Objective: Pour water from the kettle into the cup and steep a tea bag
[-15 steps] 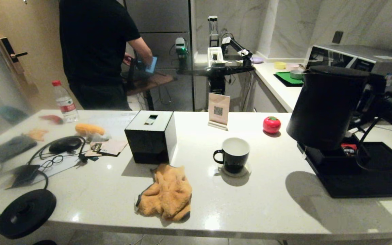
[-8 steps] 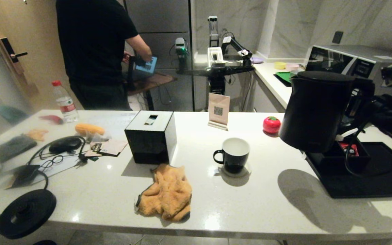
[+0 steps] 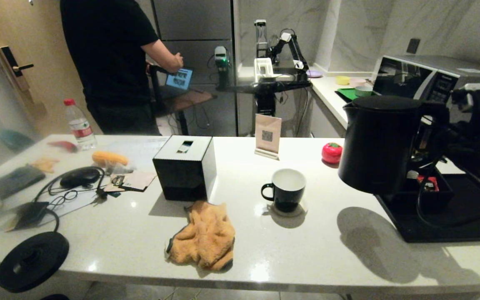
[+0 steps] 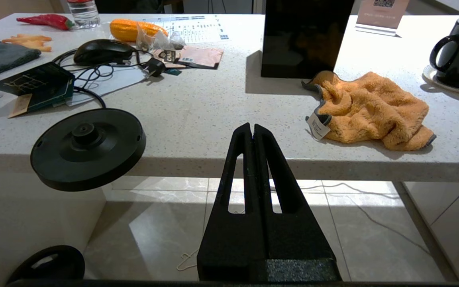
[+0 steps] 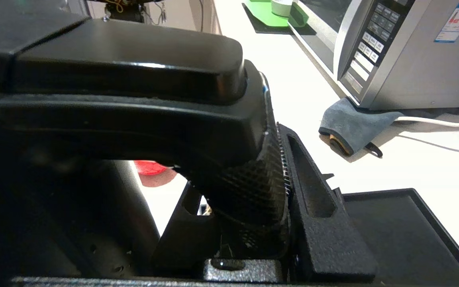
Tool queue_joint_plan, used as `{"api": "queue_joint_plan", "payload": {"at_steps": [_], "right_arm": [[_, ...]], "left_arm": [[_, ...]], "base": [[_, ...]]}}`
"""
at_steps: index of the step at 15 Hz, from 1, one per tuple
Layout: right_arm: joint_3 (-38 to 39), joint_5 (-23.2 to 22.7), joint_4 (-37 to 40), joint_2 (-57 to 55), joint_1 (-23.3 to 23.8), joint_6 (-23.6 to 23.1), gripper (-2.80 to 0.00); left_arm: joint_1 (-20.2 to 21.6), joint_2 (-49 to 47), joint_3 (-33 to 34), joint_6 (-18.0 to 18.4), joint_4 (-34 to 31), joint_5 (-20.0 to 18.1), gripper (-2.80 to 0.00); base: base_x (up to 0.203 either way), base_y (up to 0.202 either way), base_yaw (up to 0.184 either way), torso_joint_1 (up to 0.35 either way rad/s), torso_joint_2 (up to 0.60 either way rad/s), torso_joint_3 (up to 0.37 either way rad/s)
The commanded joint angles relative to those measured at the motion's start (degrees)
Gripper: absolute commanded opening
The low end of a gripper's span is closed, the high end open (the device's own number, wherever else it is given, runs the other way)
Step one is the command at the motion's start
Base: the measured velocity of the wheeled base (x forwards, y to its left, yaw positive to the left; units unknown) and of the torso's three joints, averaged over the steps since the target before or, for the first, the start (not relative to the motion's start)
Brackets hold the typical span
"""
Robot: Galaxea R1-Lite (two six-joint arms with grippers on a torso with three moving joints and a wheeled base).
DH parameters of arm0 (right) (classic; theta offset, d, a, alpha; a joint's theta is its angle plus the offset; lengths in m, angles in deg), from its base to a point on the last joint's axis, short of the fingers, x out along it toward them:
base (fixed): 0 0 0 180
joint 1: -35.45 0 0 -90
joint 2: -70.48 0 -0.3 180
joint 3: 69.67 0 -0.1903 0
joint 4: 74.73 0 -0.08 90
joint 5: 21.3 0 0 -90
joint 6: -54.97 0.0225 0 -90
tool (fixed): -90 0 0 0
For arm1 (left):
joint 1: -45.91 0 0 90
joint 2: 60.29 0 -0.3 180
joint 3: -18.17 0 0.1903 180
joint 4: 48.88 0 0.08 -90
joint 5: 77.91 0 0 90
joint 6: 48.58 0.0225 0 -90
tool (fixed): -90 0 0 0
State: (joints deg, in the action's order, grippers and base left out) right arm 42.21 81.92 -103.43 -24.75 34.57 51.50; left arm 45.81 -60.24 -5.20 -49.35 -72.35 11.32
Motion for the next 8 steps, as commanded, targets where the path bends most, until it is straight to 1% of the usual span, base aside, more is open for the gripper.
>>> {"api": "queue_joint_plan", "payload": {"at_steps": [1,5,8], "right_arm": [[0.8,0.7,-0.5,0.1,-1.2,-1.1,-2.8],[1.2,0.7,-0.8,-0.1,-1.7,-3.2,-2.8],[1.7,0.8,-0.9,-0.9,-3.3,-4.1,-2.8]], "left_arm": [[0.0,0.0,0.0,0.0,0.0,0.0,-2.8],[0.0,0.0,0.0,0.0,0.0,0.0,-2.8],[0.0,0.0,0.0,0.0,0.0,0.0,-2.8]], "base": [[0.0,0.0,0.0,0.0,0.0,0.0],[0.0,0.0,0.0,0.0,0.0,0.0],[0.0,0.0,0.0,0.0,0.0,0.0]]}}
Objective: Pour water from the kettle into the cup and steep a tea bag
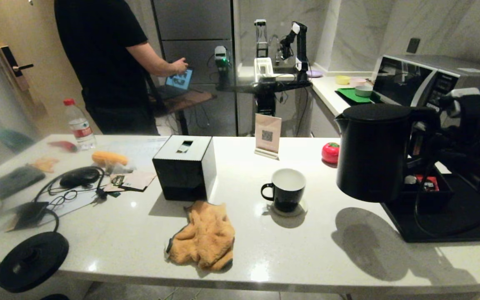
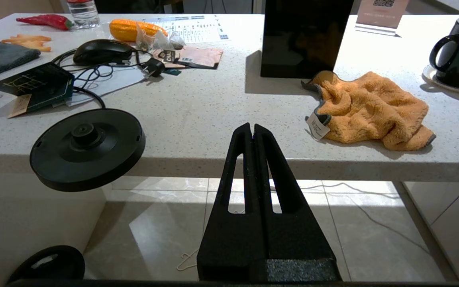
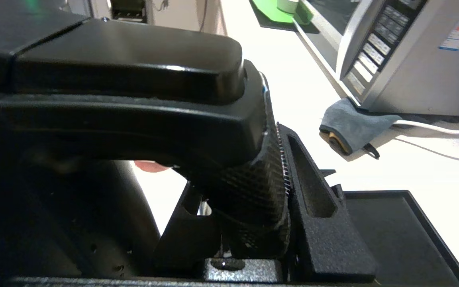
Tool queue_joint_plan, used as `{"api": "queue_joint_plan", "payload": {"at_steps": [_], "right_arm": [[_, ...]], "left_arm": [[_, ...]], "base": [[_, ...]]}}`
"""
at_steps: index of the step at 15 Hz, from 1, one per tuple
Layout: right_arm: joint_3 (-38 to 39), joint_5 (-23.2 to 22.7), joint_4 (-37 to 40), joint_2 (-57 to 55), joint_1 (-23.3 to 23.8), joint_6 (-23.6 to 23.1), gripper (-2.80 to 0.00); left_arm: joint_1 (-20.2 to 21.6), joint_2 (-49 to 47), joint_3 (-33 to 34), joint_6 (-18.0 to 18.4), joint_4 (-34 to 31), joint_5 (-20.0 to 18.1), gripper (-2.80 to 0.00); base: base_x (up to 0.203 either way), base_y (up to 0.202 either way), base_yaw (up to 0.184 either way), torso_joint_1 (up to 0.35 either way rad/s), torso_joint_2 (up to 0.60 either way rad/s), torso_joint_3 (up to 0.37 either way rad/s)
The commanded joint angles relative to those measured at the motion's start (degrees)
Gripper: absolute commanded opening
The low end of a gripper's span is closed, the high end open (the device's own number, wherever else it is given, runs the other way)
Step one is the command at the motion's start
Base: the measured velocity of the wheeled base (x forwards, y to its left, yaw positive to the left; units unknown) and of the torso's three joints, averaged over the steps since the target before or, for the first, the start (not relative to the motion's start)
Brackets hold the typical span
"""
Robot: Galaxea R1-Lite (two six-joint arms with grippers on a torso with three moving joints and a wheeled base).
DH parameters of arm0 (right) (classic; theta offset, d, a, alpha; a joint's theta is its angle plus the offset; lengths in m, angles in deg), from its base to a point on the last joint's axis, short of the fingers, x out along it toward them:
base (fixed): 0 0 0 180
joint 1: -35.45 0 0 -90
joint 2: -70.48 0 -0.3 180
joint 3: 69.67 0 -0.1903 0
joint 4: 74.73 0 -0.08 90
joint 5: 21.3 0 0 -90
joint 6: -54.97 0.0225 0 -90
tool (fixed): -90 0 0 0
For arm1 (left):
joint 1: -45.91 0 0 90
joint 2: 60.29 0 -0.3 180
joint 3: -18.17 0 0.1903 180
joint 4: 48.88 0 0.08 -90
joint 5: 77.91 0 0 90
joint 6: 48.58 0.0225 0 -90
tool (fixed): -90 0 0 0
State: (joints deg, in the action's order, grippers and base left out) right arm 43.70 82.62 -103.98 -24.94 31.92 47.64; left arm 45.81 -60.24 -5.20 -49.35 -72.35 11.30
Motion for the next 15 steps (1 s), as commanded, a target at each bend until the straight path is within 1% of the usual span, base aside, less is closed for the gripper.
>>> {"api": "queue_joint_plan", "payload": {"at_steps": [1,4,10,15], "right_arm": [[0.0,0.3,-0.3,-1.4,-0.8,-0.2,-2.8],[0.0,3.5,-0.4,-2.7,-2.3,-0.2,-2.8],[-0.7,3.7,-0.5,-4.5,-2.5,-2.6,-2.8],[-1.3,3.7,-2.1,-6.3,-3.1,-6.5,-2.8]], "left_arm": [[0.0,0.0,0.0,0.0,0.0,0.0,-2.8],[0.0,0.0,0.0,0.0,0.0,0.0,-2.8],[0.0,0.0,0.0,0.0,0.0,0.0,-2.8],[0.0,0.0,0.0,0.0,0.0,0.0,-2.8]], "base": [[0.0,0.0,0.0,0.0,0.0,0.0],[0.0,0.0,0.0,0.0,0.0,0.0],[0.0,0.0,0.0,0.0,0.0,0.0],[0.0,0.0,0.0,0.0,0.0,0.0]]}}
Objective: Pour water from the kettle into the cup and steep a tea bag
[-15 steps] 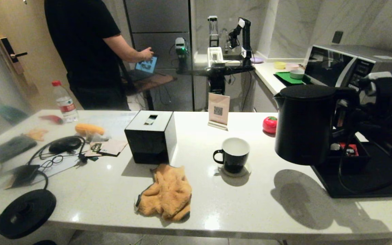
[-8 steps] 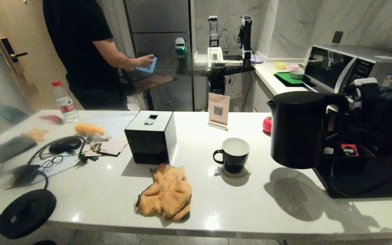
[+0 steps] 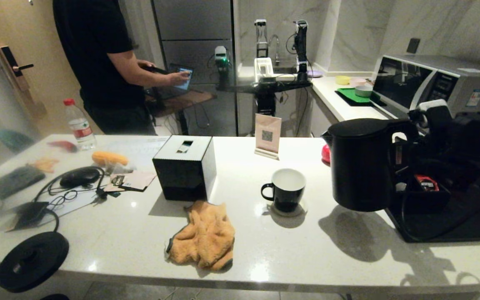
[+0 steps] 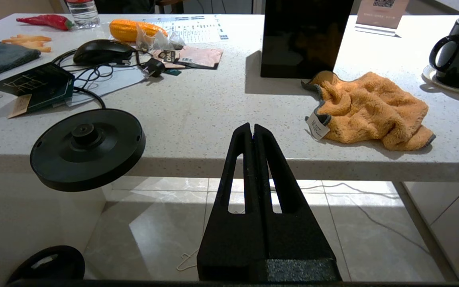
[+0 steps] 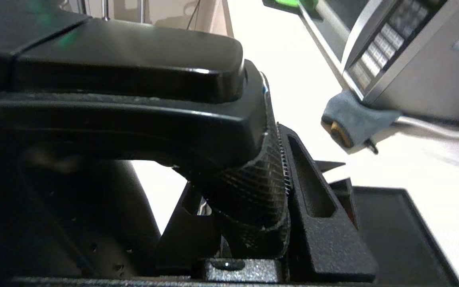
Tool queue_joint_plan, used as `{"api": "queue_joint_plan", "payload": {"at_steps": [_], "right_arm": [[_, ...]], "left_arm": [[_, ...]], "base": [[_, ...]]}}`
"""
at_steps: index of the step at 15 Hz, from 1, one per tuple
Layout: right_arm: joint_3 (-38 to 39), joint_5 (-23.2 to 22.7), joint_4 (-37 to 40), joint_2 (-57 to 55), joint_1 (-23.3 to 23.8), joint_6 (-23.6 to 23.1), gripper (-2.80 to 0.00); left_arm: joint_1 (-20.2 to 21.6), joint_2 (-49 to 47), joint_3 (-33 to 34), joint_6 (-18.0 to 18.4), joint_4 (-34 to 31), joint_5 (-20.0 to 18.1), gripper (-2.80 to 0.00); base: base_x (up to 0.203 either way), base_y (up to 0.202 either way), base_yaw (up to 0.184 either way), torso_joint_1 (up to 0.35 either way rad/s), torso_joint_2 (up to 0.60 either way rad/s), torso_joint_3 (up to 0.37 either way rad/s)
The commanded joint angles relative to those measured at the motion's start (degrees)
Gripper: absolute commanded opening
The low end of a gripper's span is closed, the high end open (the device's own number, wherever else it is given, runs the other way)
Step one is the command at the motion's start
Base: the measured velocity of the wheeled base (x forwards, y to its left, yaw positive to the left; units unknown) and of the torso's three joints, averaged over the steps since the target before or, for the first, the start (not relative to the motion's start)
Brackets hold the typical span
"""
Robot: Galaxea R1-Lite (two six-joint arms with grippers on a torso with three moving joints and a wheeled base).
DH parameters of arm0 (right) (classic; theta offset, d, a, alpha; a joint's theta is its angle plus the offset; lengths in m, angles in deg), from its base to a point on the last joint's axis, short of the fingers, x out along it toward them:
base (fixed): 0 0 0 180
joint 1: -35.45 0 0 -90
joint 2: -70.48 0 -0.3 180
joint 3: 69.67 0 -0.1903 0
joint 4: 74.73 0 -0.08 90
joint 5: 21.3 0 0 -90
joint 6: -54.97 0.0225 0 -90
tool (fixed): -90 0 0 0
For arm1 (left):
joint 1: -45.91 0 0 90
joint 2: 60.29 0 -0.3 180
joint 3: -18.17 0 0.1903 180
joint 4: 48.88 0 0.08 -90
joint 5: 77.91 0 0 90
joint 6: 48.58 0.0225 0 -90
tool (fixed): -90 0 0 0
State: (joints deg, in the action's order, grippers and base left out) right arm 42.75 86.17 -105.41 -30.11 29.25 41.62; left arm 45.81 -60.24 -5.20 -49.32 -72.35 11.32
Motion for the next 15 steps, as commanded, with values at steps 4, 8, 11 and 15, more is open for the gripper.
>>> {"api": "queue_joint_plan", "payload": {"at_steps": [4,8,11,15], "right_arm": [[-3.9,0.0,-1.4,-3.3,-1.3,-5.0,-2.8],[-4.7,0.0,-2.0,-4.7,-2.1,-6.7,-2.8],[-4.7,0.1,-2.8,-5.7,-2.5,-7.1,-2.8],[-4.7,0.1,-3.5,-6.6,-2.5,-8.9,-2.8]], "left_arm": [[0.0,0.0,0.0,0.0,0.0,0.0,-2.8],[0.0,0.0,0.0,0.0,0.0,0.0,-2.8],[0.0,0.0,0.0,-0.1,0.0,0.0,-2.8],[0.0,0.0,0.0,0.0,0.0,0.0,-2.8]], "base": [[0.0,0.0,0.0,0.0,0.0,0.0],[0.0,0.0,0.0,0.0,0.0,0.0],[0.0,0.0,0.0,0.0,0.0,0.0],[0.0,0.0,0.0,0.0,0.0,0.0]]}}
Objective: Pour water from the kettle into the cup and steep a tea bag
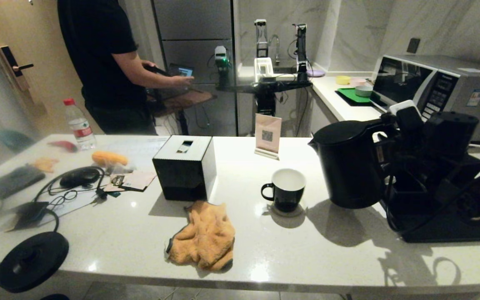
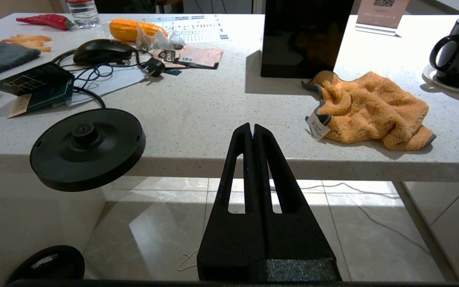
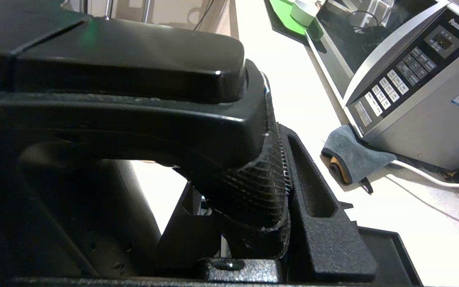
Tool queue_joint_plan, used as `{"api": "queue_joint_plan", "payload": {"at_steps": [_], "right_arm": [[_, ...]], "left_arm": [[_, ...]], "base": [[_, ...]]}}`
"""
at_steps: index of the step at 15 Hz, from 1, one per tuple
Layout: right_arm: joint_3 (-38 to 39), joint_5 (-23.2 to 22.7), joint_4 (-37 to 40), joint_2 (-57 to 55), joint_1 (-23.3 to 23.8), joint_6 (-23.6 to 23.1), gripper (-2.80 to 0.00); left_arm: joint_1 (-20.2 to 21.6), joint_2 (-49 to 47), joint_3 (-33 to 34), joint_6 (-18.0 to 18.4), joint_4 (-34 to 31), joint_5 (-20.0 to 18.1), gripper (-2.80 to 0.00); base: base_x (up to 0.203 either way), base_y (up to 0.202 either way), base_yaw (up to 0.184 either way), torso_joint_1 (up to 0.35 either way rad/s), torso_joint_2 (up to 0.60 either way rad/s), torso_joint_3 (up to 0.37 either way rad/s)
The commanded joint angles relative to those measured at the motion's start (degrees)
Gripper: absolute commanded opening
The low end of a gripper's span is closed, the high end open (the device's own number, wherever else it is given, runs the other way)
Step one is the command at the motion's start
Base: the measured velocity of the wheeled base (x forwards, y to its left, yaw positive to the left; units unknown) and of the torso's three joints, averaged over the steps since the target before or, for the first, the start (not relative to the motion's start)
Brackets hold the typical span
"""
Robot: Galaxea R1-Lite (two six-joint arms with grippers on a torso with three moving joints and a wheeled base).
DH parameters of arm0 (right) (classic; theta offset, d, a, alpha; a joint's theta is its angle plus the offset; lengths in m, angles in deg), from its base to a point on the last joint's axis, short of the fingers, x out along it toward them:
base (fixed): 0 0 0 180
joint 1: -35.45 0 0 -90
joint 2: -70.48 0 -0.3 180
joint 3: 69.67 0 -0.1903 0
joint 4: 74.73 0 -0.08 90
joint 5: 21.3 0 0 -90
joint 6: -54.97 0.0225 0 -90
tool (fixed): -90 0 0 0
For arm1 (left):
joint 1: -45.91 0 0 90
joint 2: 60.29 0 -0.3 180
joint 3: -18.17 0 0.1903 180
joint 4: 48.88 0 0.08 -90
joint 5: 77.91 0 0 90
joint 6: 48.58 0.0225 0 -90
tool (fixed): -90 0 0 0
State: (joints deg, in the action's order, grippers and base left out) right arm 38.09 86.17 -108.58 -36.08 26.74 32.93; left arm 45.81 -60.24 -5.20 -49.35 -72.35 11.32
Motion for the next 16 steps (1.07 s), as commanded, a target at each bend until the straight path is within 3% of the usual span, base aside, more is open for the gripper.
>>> {"api": "queue_joint_plan", "payload": {"at_steps": [1,16], "right_arm": [[0.0,0.1,-0.4,-0.7,0.0,-1.2,-2.8],[-0.1,-0.3,-0.6,-0.5,-0.8,-7.8,-2.8]], "left_arm": [[0.0,0.0,0.0,0.0,0.0,0.0,-2.8],[0.0,0.0,0.0,0.0,0.0,0.0,-2.8]], "base": [[0.0,0.0,0.0,0.0,0.0,0.0],[0.0,0.0,0.0,0.0,0.0,0.0]]}}
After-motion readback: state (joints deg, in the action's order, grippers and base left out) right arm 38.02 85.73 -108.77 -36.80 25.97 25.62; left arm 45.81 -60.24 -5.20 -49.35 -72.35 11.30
